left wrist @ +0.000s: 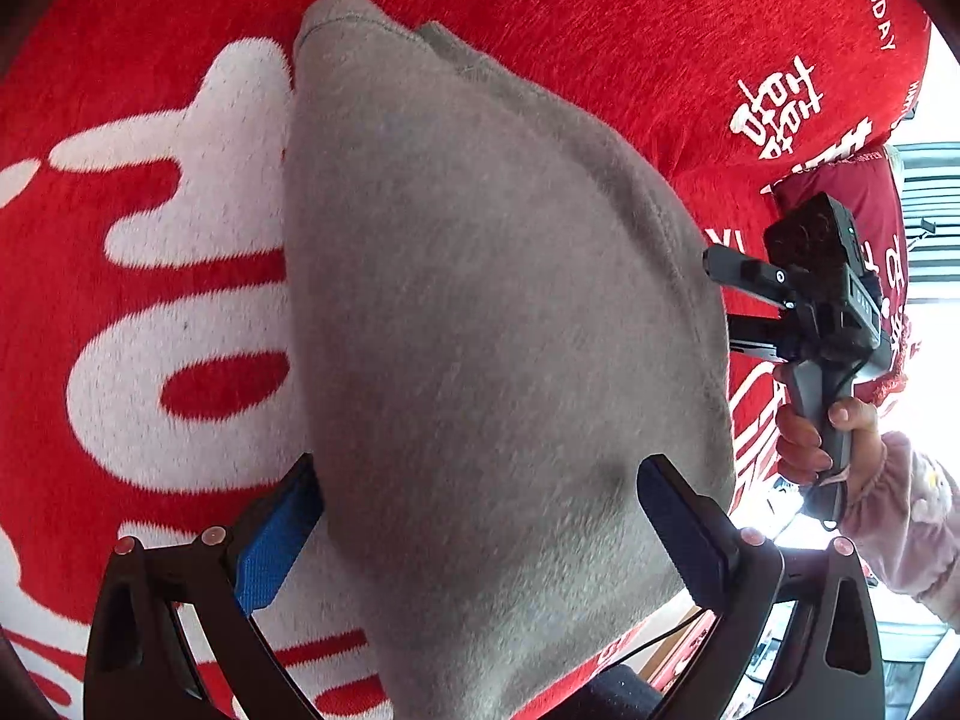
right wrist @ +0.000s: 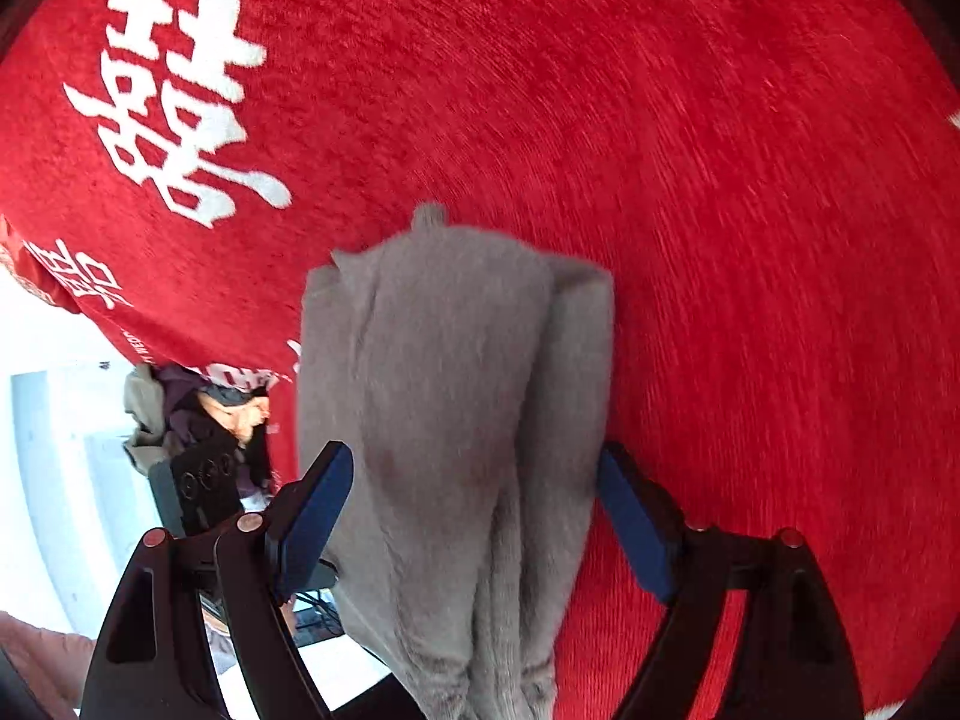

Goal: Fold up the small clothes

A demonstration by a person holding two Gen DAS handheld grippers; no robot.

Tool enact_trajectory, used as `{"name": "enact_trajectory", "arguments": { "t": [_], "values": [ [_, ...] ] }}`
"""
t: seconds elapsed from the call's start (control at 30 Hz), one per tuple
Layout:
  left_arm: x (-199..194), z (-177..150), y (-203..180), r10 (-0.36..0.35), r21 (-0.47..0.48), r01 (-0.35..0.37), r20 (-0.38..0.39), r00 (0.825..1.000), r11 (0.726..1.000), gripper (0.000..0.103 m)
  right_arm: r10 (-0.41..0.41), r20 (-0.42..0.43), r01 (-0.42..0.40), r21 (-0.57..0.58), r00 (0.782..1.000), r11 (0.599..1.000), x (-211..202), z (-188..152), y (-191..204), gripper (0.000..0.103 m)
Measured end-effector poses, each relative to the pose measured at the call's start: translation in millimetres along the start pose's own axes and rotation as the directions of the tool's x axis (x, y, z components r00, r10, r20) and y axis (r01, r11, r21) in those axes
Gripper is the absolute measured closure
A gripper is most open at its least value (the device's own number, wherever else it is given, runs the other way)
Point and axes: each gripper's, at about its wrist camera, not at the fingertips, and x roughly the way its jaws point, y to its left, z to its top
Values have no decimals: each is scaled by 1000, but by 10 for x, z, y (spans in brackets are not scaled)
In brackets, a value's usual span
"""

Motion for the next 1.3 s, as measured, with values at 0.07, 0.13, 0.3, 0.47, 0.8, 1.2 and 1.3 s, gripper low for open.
{"name": "enact_trajectory", "arguments": {
  "t": [0.07,0.13,0.3,0.47,0.8,1.2,1.3],
  "values": [
    [35,23,-47,7,-2,-7,0,1000,1000,1,37,-11,-37,-5,999,999,21,56,15,17],
    [60,24,-81,18,0,-18,1,1000,1000,1,66,-25,-67,-20,998,998,48,99,44,17],
    [153,-14,-151,67,43,-67,3,998,997,1,79,-34,-80,-41,996,996,139,183,48,16],
    [210,-29,-231,121,93,-121,5,993,988,1,83,-39,-85,-66,996,994,145,169,129,17],
    [258,-9,-348,173,106,-174,18,985,979,1,4,-39,-5,-20,999,1000,216,188,157,36],
    [-60,-86,-311,126,110,-138,110,986,984,52,-22,4,22,0,1000,1000,108,108,307,63],
    [-195,-118,-287,75,91,-87,128,989,992,55,-14,17,14,7,1000,1000,30,65,397,63]
  ]
}}
